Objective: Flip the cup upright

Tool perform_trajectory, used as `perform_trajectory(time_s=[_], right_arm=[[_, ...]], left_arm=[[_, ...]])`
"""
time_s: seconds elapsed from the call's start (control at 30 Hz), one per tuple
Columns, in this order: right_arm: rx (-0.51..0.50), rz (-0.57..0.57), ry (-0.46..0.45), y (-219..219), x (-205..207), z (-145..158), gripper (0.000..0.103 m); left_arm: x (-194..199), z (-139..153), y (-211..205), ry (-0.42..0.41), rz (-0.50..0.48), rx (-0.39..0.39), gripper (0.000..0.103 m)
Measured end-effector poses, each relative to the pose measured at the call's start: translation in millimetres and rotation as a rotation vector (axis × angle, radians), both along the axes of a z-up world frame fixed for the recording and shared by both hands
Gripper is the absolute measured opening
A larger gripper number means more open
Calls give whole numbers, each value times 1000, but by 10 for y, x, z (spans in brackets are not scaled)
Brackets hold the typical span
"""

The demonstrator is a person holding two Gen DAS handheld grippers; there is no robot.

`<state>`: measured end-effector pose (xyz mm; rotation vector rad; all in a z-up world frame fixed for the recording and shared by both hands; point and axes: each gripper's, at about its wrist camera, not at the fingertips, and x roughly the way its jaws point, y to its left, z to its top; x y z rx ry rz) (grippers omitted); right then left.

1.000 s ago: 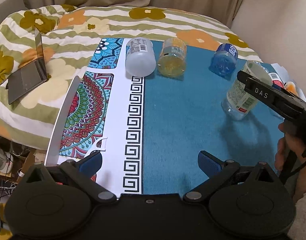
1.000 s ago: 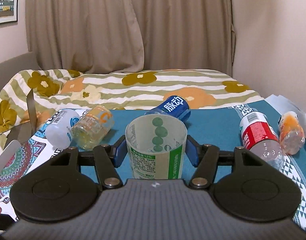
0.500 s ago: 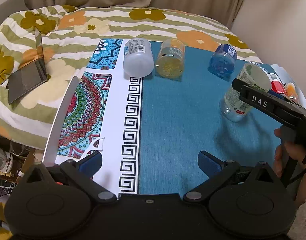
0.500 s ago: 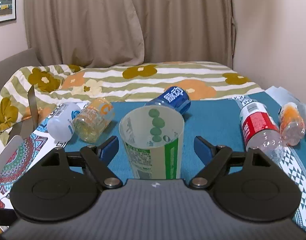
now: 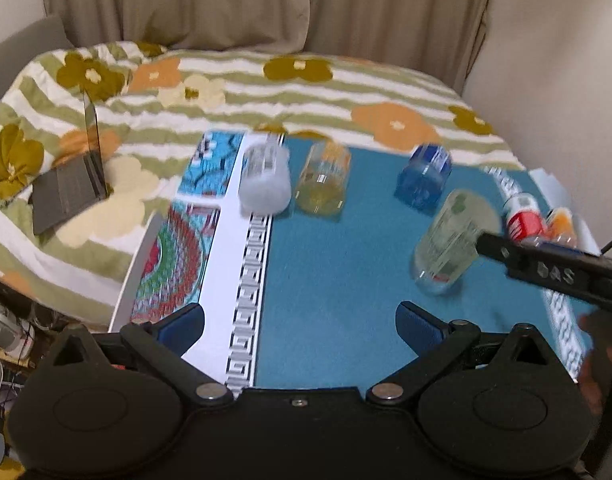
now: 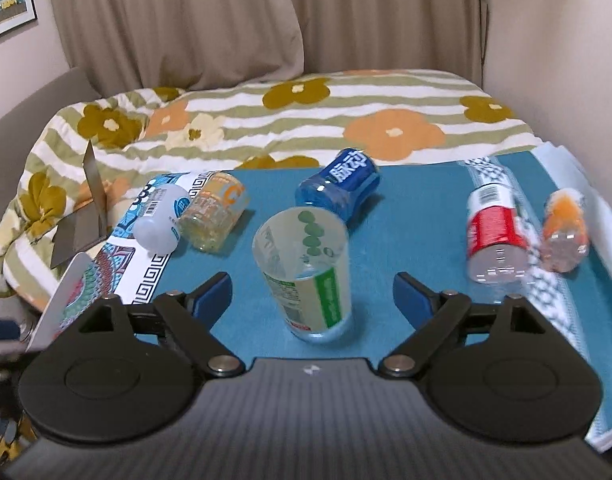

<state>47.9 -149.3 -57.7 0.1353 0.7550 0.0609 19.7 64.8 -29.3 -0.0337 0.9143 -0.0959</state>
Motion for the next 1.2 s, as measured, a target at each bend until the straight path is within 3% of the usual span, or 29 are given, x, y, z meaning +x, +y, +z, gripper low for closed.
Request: perform_trajectory(time_s=[0.33,0.6,1.2], right_arm=[[-66,-17,62,-514,-269,606,103],[-79,-52,109,-758,-464,508,103],[-88,-63,108,-832,-541,494,103]], left_arm=[[-98,469,-405,-155,-33,57,103],[-213,418,-629,-192,-39,113,103],[-271,381,-763,-191,-56,109,103]])
